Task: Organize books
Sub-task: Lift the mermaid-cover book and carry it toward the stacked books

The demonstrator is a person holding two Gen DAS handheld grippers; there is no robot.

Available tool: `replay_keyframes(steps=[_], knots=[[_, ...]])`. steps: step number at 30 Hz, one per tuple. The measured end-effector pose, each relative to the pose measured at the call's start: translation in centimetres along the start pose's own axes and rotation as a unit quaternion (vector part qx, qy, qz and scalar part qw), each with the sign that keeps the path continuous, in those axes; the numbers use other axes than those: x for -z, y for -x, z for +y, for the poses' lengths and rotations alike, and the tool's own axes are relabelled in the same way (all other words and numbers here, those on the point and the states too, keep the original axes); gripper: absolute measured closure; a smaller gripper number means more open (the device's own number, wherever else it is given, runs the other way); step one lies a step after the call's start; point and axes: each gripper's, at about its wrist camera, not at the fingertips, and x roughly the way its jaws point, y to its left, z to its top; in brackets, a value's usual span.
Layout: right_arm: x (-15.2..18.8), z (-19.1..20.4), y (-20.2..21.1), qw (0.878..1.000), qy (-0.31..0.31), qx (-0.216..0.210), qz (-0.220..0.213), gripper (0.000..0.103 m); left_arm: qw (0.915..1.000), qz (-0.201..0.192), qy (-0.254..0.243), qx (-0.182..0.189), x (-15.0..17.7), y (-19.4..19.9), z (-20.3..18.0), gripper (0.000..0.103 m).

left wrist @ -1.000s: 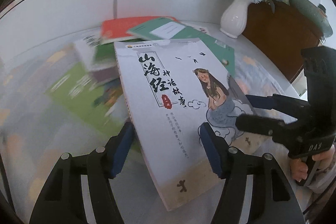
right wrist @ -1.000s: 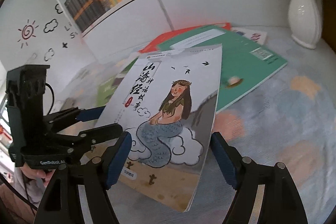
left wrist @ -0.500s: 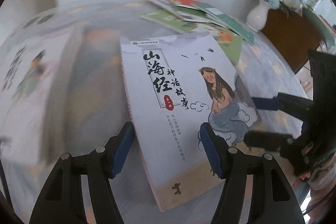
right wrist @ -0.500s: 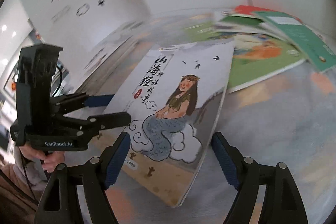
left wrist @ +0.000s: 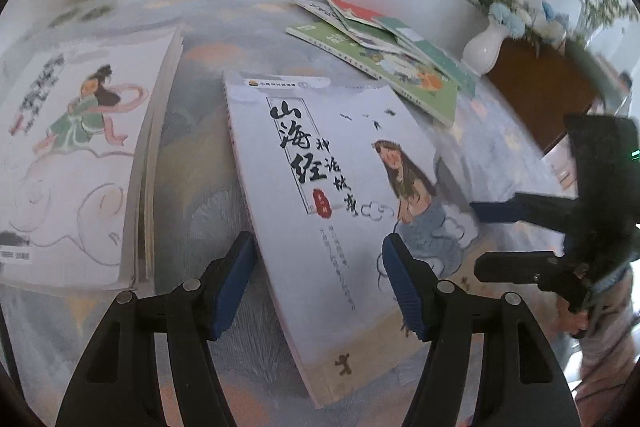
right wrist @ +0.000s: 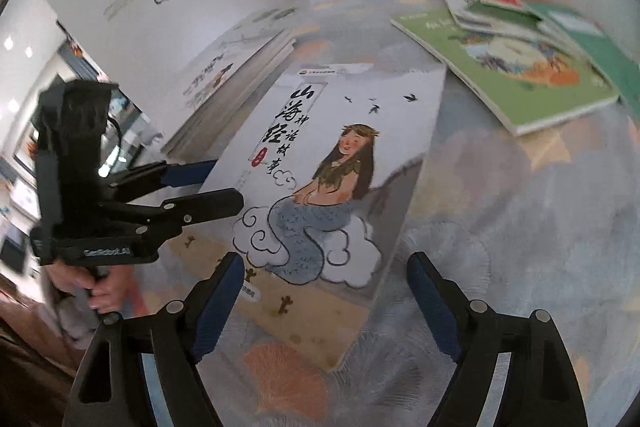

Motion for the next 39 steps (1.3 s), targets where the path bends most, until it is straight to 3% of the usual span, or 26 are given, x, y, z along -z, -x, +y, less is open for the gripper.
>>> replay_keyframes(steps=[2, 6, 10, 12, 14, 16, 19, 22, 25, 29, 31, 39], knots=[[-0.7, -1.1, -0.2, 0.999, -0.017, -0.027, 0.002, 0.020, 0.9997, 0.003, 0.016, 0.020, -0.1, 0.3, 0.7, 0.042], [-2.8, -1.8, -1.3, 0.998, -0.035, -0.050, 0.023, 0.025, 0.9994, 0.007, 0.029, 0.016, -0.3, 0.2, 1.5, 0.061], [-4.5, -1.7, -2.4, 0.997, -0.026, -0.061, 0.039, 0.026, 0.9981, 0.005, 0.052, 0.034, -0.2, 0.3, 2.2, 0.062], [-4.5, -1.9, -2.3, 0.997, -0.029, -0.067, 0.038, 0.032, 0.9984, 0.003, 0.049, 0.028, 0.0, 0.4, 1.9, 0.062], [-4.4, -2.8, -2.1, 0.997, -0.038, -0.067, 0.033, 0.049, 0.9992, 0.000, 0.037, 0.013, 0.1, 0.3, 1.3, 0.062], [-3.9, -3.8, -1.9, 0.993, -0.060, -0.094, 0.026, 0.051, 0.9995, -0.003, 0.031, -0.004, 0.1, 0.3, 0.9, 0.062], [-2.5, -3.2, -1.5, 0.989, -0.039, -0.128, 0.057, 0.051, 0.9984, -0.011, 0.049, -0.027, 0.9, 0.9, 0.7, 0.068], [-1.1, -2.4, -1.1, 0.985, -0.032, -0.147, 0.085, 0.052, 0.9985, -0.012, 0.019, -0.049, 1.3, 1.0, -0.1, 0.068], [-1.5, -2.9, -1.7, 0.982, -0.046, -0.162, 0.086, 0.052, 0.9978, -0.010, 0.004, -0.066, 0.9, 0.7, -0.3, 0.068], [-2.0, -3.6, -2.2, 0.973, -0.054, -0.208, 0.080, 0.046, 0.9986, -0.008, 0.021, -0.049, 0.6, 0.8, 0.8, 0.068], [-1.9, -3.6, -2.2, 0.974, -0.058, -0.205, 0.072, 0.047, 0.9987, -0.007, 0.012, -0.049, 0.7, 0.7, 0.7, 0.068], [-2.5, -1.3, -2.5, 0.992, -0.022, -0.125, 0.021, 0.047, 0.9987, -0.009, 0.011, -0.050, 0.8, 0.8, 0.4, 0.068]])
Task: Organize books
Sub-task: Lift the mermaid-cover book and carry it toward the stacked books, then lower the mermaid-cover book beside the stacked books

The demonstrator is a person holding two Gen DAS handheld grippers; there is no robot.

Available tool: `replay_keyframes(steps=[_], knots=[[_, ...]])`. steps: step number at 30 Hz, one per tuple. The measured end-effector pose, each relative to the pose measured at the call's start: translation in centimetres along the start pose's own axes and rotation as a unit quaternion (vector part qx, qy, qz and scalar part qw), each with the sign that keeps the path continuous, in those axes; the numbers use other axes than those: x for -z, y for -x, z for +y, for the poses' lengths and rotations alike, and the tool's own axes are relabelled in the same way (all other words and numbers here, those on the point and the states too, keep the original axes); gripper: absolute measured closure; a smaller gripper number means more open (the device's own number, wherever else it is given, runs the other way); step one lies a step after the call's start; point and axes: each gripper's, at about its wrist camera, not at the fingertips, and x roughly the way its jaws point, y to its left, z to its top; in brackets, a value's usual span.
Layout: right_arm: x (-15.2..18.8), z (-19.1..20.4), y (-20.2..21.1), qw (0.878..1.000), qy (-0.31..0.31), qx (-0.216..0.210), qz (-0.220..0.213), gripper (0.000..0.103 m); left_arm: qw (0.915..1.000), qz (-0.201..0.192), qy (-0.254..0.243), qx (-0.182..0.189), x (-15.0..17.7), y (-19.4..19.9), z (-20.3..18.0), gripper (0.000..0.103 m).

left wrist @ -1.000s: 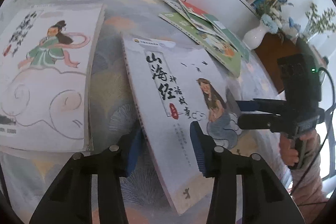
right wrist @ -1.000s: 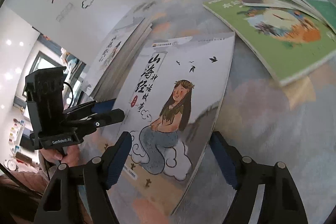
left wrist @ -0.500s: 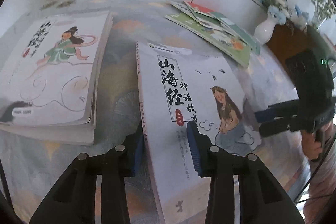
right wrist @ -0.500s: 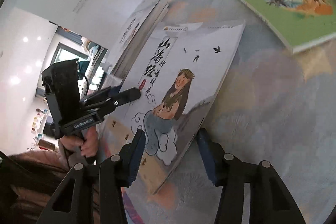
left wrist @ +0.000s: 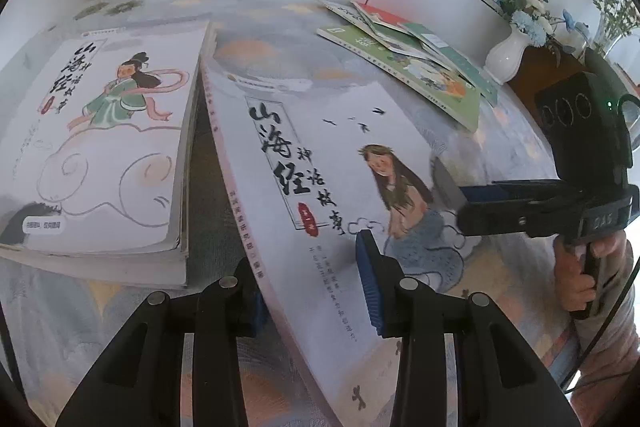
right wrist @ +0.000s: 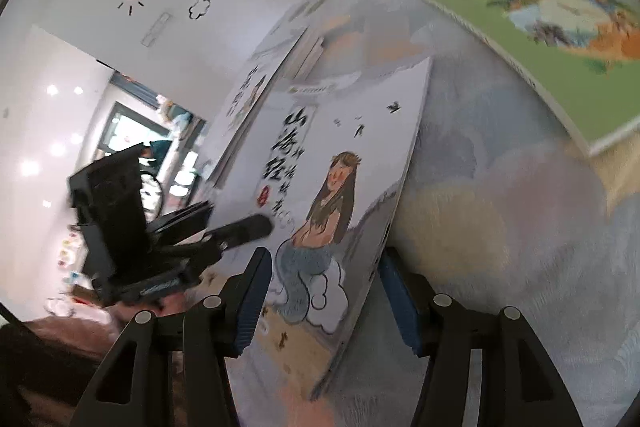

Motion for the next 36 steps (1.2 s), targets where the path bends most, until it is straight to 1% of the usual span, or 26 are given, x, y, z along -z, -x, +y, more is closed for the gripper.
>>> replay_keyframes(steps=[1, 3, 4, 7, 8, 9, 11, 13, 14, 15, 17, 18, 20, 21, 23, 25, 26, 27, 28, 29, 30, 31, 34, 36], knots=[[-0.1, 0.2, -0.2, 1.000, 0.007, 0.006, -0.002, 0.047, 1.0000, 0.000, 0.000, 0.001, 0.0, 0.0, 0.0, 0.068], [-0.2, -0.1, -0.2, 1.000, 0.004, 0.005, -0.004, 0.052, 1.0000, -0.001, 0.001, 0.002, 0.0, 0.0, 0.1, 0.068], [-0.2, -0.5, -0.1, 1.000, -0.002, 0.002, -0.005, 0.058, 1.0000, -0.002, 0.001, 0.001, 0.1, 0.0, 0.1, 0.068], [-0.3, -2.5, 0.4, 0.998, -0.044, -0.035, 0.007, 0.073, 1.0000, 0.003, 0.003, 0.003, 0.1, 0.1, 0.2, 0.066], [-0.2, -3.1, 0.5, 0.997, -0.061, -0.051, 0.016, 0.075, 1.0000, 0.009, 0.002, 0.002, 0.1, 0.2, 0.1, 0.066], [0.0, -3.4, 0.8, 0.996, -0.069, -0.060, 0.024, 0.076, 0.9999, 0.015, -0.004, -0.002, 0.2, 0.3, 0.0, 0.065], [1.1, -3.3, 1.3, 0.995, -0.068, -0.058, 0.031, 0.078, 0.9994, 0.028, -0.019, -0.010, 0.3, 0.6, -0.3, 0.064], [2.2, -2.8, 1.8, 0.996, -0.064, -0.051, 0.039, 0.078, 0.9987, 0.038, -0.023, -0.023, 0.5, 1.1, -0.4, 0.060], [2.9, -2.4, 2.2, 0.997, -0.060, -0.040, 0.042, 0.078, 0.9984, 0.042, -0.021, -0.032, 0.7, 1.3, -0.2, 0.060], [3.1, -2.2, 2.4, 0.997, -0.056, -0.029, 0.043, 0.079, 0.9977, 0.044, -0.020, -0.048, 0.9, 1.7, 0.0, 0.060], [2.8, -2.0, 2.5, 0.997, -0.054, -0.019, 0.045, 0.077, 0.9969, 0.041, -0.022, -0.063, 1.2, 2.2, 0.4, 0.060], [2.4, -2.0, 2.2, 0.997, -0.054, -0.023, 0.049, 0.076, 0.9969, 0.042, -0.022, -0.063, 1.3, 2.4, 0.5, 0.060], [1.0, -2.2, 1.3, 0.997, -0.050, -0.036, 0.056, 0.068, 0.9969, 0.042, -0.028, -0.060, 1.5, 2.3, 0.5, 0.060], [0.4, -2.3, 0.9, 0.996, -0.048, -0.044, 0.060, 0.066, 0.9968, 0.041, -0.033, -0.059, 1.5, 2.1, 0.4, 0.061], [-1.3, -2.8, -0.2, 0.994, -0.049, -0.073, 0.072, 0.057, 0.9974, 0.040, -0.037, -0.046, 1.5, 1.8, 0.3, 0.062], [-2.8, -3.5, -1.4, 0.990, -0.060, -0.104, 0.079, 0.057, 0.9989, 0.034, -0.017, -0.029, 1.3, 1.6, 1.0, 0.063], [-3.5, -4.2, -2.0, 0.987, -0.068, -0.122, 0.083, 0.063, 0.9992, 0.032, -0.013, -0.022, 1.2, 1.5, 1.3, 0.063], [-3.6, -4.2, -2.4, 0.987, -0.072, -0.119, 0.086, 0.068, 0.9993, 0.030, -0.012, -0.019, 1.2, 1.5, 1.3, 0.064], [-3.6, -4.3, -2.5, 0.988, -0.074, -0.109, 0.086, 0.084, 0.9994, 0.029, -0.011, -0.016, 1.3, 1.5, 1.4, 0.064], [-3.4, -4.7, -2.5, 0.989, -0.079, -0.100, 0.080, 0.093, 0.9994, 0.027, -0.011, -0.016, 1.3, 1.5, 1.3, 0.065], [-3.0, -5.0, -2.4, 0.988, -0.088, -0.109, 0.070, 0.093, 0.9994, 0.026, -0.014, -0.019, 1.3, 1.5, 1.2, 0.064], [-2.7, -4.9, -2.1, 0.988, -0.088, -0.106, 0.062, 0.093, 0.9993, 0.025, -0.016, -0.021, 1.3, 1.4, 1.1, 0.064], [-1.9, -3.3, -1.2, 0.994, -0.072, -0.069, 0.049, 0.093, 0.9994, 0.028, -0.016, -0.016, 1.0, 1.3, 0.9, 0.065], [-1.1, -2.3, -0.6, 0.995, -0.058, -0.055, 0.052, 0.092, 0.9994, 0.033, 0.000, 0.005, 0.7, 1.3, 1.2, 0.066]])
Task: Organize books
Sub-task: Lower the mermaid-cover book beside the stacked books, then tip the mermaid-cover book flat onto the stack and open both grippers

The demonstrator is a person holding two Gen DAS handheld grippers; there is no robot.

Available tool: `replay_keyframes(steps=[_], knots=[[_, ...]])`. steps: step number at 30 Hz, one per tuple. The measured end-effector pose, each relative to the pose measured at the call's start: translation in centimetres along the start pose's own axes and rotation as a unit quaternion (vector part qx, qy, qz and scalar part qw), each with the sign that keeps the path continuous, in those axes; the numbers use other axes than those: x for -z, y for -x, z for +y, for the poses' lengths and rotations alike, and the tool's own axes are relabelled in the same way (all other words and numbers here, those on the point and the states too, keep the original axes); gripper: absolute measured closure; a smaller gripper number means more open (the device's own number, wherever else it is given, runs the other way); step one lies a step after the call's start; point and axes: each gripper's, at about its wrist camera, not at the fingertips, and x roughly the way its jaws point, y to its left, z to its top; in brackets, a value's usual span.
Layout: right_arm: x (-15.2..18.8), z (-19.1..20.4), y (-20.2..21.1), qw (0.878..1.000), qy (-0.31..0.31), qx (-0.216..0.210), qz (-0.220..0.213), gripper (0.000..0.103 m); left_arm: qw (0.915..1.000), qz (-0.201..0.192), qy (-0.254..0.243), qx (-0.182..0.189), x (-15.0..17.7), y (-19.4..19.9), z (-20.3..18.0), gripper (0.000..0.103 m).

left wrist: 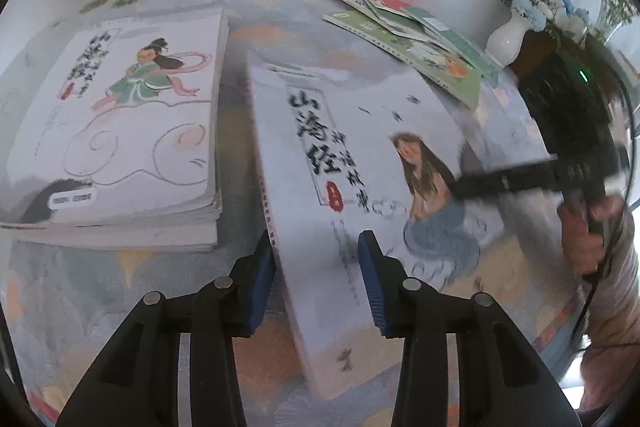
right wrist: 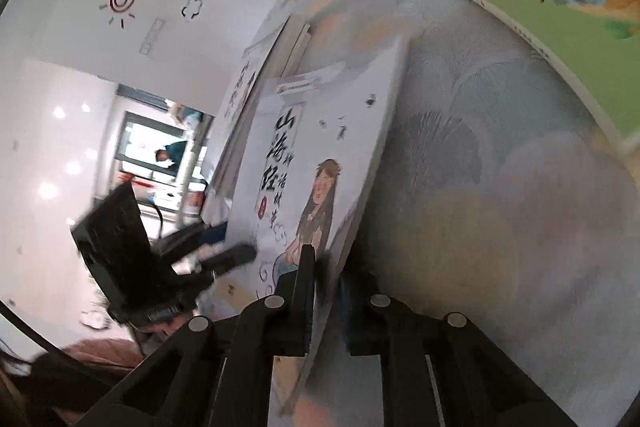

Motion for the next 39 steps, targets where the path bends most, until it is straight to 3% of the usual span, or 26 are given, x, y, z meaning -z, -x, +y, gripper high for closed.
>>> replay_keyframes(steps=[3, 9, 17, 26, 39], knots=[[2.1, 1.6, 1.0, 0.999, 0.019, 0.027, 0.000, 0.092, 0.9992, 0.013, 0.018, 0.032, -0.3, 0.0, -0.1, 0.066], [4.1, 5.5, 3.2, 0.994, 0.070, 0.074, -0.038, 0.091, 0.9995, 0.023, -0.022, 0.007, -0.5, -0.2, -2.7, 0.066], [4.7, 6.2, 4.3, 0.993, 0.072, 0.077, -0.054, 0.091, 0.9995, -0.002, -0.031, 0.001, -1.3, 1.5, -3.3, 0.066], [2.0, 8.4, 3.6, 0.992, 0.081, 0.068, -0.063, 0.091, 0.9987, -0.040, -0.026, -0.018, -3.5, 3.7, -1.8, 0.066], [-3.4, 12.2, 0.5, 0.990, 0.115, 0.058, -0.051, 0.091, 0.9953, -0.081, -0.001, -0.053, -6.1, 6.7, 3.4, 0.066]])
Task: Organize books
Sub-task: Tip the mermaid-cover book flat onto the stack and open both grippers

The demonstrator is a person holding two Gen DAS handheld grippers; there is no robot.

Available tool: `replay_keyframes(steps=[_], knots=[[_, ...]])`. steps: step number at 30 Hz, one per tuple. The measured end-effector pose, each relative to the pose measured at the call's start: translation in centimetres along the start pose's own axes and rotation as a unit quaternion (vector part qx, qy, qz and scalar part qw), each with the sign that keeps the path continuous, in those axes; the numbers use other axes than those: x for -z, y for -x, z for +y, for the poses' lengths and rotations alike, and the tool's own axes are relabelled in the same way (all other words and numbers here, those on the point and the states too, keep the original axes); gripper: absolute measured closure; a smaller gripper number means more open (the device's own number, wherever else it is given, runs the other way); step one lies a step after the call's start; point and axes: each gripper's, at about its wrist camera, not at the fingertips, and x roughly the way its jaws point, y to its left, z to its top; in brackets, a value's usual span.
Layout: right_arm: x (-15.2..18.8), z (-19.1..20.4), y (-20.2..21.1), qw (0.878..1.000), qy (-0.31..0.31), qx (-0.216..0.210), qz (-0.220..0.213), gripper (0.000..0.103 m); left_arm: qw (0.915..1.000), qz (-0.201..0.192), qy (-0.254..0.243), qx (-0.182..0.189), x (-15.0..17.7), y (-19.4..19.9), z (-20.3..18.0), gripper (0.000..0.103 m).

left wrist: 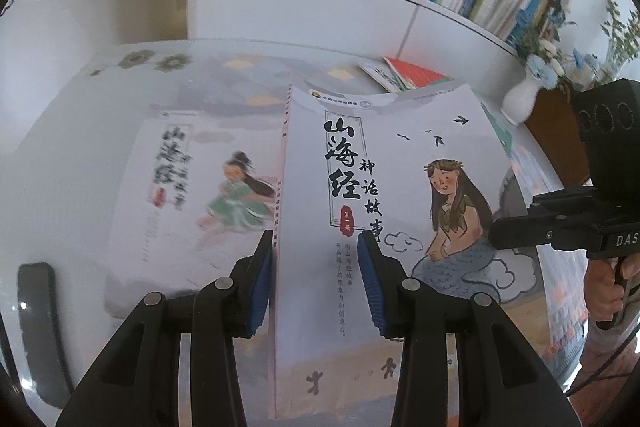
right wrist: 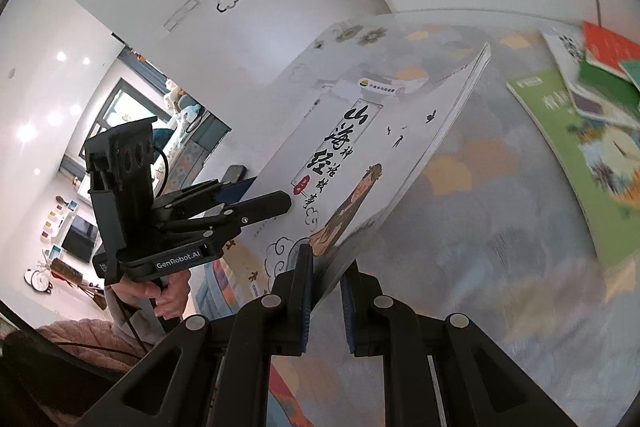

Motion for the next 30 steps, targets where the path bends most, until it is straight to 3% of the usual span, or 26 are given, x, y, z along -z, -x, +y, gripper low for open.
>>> replay_keyframes(steps=[18, 30], knots=[[-8.1, 2.7, -9.1, 0.998, 0.034, -0.029, 0.043, 0.090, 0.9962, -0.032, 0.065, -0.050, -1.8, 0.5, 10.2, 0.066], [-8.9, 0.2, -13.7, 0.997, 0.003, -0.014, 0.078, 0.090, 0.9952, 0.003, 0.053, -0.082, -0.7, -3.1, 12.3, 0.066]])
